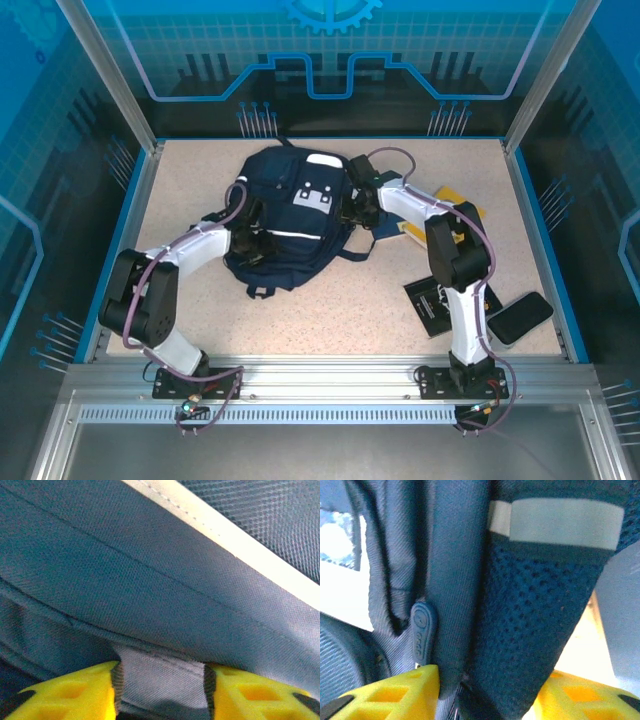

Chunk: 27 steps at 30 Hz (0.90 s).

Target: Pack books, pencil case, and school supplies into a backpack

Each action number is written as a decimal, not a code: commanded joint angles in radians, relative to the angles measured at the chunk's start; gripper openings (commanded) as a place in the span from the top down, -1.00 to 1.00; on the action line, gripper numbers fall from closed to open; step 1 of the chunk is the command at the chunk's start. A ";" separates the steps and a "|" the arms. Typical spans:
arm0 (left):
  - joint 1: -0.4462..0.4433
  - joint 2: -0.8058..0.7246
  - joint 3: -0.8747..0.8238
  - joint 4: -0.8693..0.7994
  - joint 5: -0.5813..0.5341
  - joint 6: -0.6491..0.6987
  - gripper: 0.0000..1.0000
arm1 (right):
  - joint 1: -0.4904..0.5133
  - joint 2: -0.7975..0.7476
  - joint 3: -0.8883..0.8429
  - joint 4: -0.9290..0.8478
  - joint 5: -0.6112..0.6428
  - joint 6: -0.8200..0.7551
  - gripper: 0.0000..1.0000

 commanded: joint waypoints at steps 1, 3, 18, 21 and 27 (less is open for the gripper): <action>-0.004 -0.067 0.074 -0.110 -0.043 0.073 -0.17 | -0.019 -0.136 -0.049 -0.004 -0.092 -0.012 -0.15; -0.029 -0.118 0.105 -0.159 -0.069 0.115 -0.31 | -0.045 -0.212 -0.105 0.020 -0.109 -0.007 -0.32; -0.311 0.183 0.484 -0.319 -0.247 0.354 -0.45 | -0.224 -0.527 -0.497 0.205 -0.217 0.005 -0.61; -0.336 0.268 0.546 -0.338 -0.294 0.379 -0.40 | -0.246 -0.557 -0.530 0.206 -0.225 0.015 -0.62; -0.356 0.380 0.621 -0.374 -0.310 0.390 -0.22 | -0.270 -0.593 -0.585 0.216 -0.227 0.033 -0.63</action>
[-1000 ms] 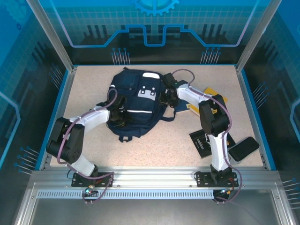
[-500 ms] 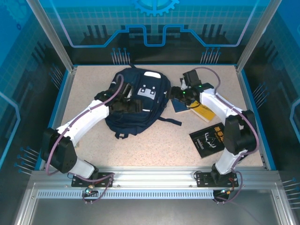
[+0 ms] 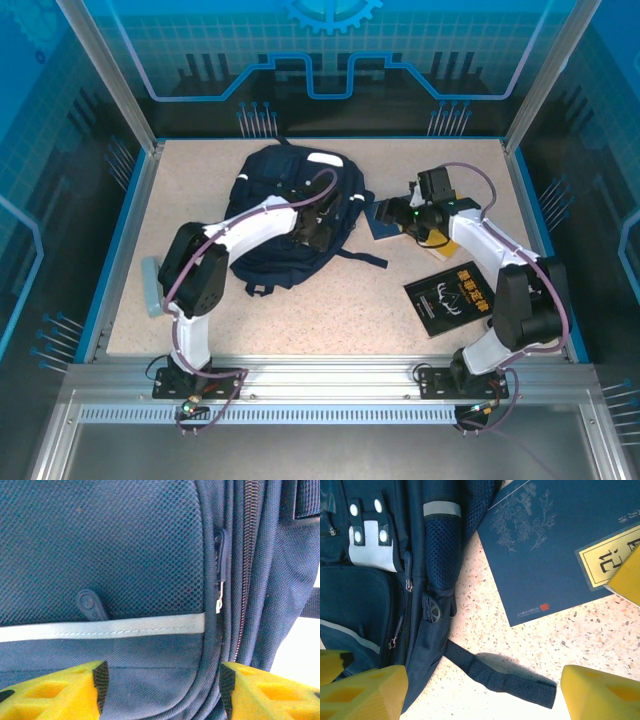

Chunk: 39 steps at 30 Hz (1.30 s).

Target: Pack books, pencil case, and school supplies into a backpack

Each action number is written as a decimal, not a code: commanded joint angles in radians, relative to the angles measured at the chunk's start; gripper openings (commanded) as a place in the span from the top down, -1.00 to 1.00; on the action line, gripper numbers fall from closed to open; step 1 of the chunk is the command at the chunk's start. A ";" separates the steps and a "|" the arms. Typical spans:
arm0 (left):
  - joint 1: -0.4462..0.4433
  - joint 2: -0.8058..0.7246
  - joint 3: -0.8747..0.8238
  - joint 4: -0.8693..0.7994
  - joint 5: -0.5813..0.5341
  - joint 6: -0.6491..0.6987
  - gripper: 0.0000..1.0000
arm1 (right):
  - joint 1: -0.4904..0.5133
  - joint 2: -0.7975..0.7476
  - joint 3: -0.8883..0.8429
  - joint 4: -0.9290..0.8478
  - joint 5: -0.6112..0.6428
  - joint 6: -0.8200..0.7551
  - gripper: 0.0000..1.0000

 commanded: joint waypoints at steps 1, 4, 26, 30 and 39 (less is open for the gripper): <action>-0.017 0.037 0.058 -0.058 -0.050 0.034 -0.22 | -0.015 -0.030 -0.029 0.021 -0.023 0.021 -0.63; -0.024 0.075 0.088 -0.087 -0.085 0.043 -0.22 | -0.017 -0.033 -0.041 0.026 -0.021 0.029 -0.63; -0.078 0.105 0.123 -0.139 -0.289 0.040 0.59 | -0.019 -0.055 -0.052 0.034 -0.007 0.031 -0.59; -0.078 -0.015 0.112 -0.123 -0.304 0.067 0.82 | -0.015 -0.080 -0.087 0.101 -0.058 0.000 -0.61; -0.068 -0.304 -0.002 0.000 -0.286 0.145 0.91 | 0.053 -0.099 -0.099 0.231 -0.218 -0.107 -0.64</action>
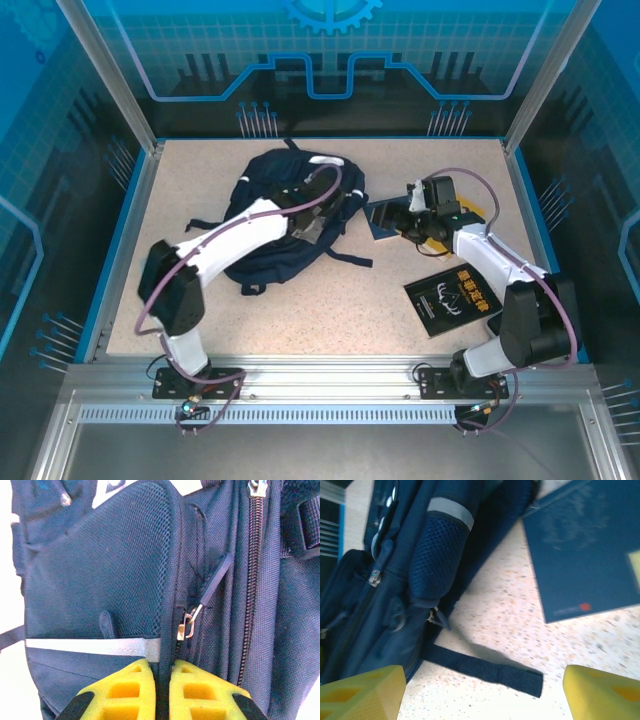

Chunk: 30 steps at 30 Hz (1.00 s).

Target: Pack books, pencil case, and school supplies into a backpack

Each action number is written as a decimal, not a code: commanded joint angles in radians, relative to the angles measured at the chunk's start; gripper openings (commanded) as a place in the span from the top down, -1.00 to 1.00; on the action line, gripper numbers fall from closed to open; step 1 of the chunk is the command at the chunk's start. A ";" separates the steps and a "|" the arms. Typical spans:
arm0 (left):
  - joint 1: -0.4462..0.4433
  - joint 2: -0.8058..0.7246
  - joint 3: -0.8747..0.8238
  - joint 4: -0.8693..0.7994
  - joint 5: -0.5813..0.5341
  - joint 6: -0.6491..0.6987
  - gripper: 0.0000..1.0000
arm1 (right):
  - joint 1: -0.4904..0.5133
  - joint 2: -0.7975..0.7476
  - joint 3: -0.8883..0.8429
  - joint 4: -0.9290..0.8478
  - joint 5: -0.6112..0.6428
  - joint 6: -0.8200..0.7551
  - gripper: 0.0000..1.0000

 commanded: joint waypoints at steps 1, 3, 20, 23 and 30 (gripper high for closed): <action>0.008 -0.115 -0.015 0.092 -0.030 0.044 0.92 | 0.048 0.000 0.030 0.069 -0.116 -0.077 -0.63; 0.020 -0.153 -0.022 0.125 -0.009 0.048 0.93 | 0.080 0.016 0.054 0.080 -0.157 -0.115 -0.55; 0.096 -0.262 0.025 0.153 0.121 -0.004 1.00 | 0.131 0.082 0.024 0.380 -0.248 -0.138 0.47; 0.101 -0.261 0.040 0.142 0.126 -0.017 1.00 | 0.138 0.108 0.049 0.382 -0.300 -0.146 0.57; 0.101 -0.273 0.050 0.123 0.135 -0.019 1.00 | 0.144 0.157 0.108 0.322 -0.200 -0.189 0.43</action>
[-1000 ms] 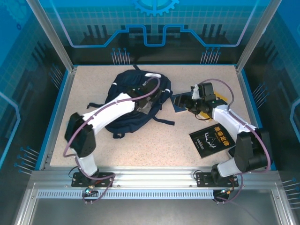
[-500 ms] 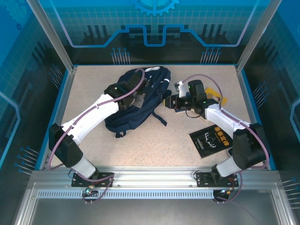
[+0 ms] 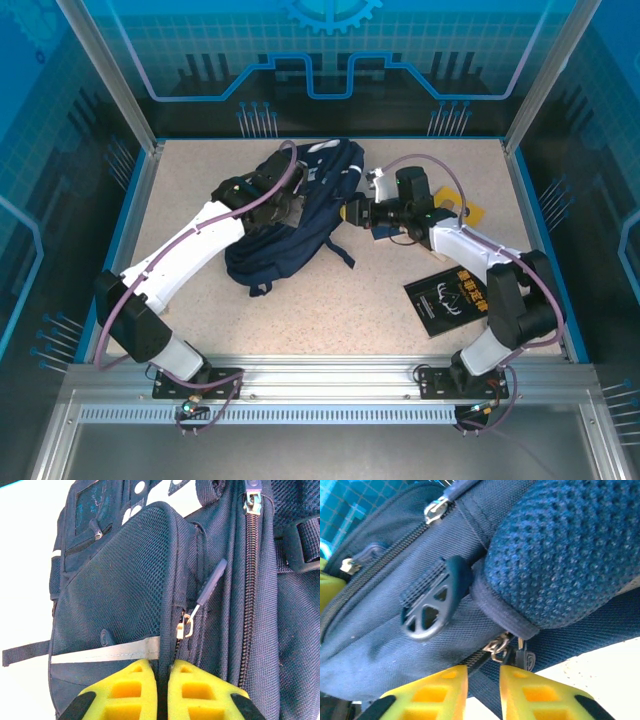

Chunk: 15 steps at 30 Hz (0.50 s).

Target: Pack books, pencil case, and school supplies into a backpack

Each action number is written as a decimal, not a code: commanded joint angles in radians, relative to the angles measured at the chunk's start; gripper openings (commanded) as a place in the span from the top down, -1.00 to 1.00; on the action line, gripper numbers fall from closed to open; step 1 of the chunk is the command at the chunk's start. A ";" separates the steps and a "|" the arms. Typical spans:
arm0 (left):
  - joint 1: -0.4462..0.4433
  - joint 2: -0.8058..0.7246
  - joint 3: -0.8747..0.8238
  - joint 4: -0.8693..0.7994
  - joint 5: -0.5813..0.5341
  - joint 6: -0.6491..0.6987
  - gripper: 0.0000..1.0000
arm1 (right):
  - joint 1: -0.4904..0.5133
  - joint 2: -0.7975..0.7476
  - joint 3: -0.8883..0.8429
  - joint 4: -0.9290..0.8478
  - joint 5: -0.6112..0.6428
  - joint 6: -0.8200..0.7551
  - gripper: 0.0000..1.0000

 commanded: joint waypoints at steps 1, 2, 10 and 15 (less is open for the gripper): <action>0.005 -0.072 0.072 0.063 0.005 -0.014 1.00 | 0.009 0.028 0.052 -0.017 0.052 -0.041 0.40; 0.007 -0.075 0.069 0.063 0.010 -0.013 1.00 | 0.010 0.033 0.058 -0.028 0.069 -0.055 0.37; 0.014 -0.082 0.071 0.053 0.053 -0.021 1.00 | 0.014 0.047 0.066 -0.063 0.105 -0.142 0.35; 0.017 -0.089 0.082 0.054 0.099 -0.021 1.00 | 0.021 0.039 0.064 -0.082 0.113 -0.231 0.42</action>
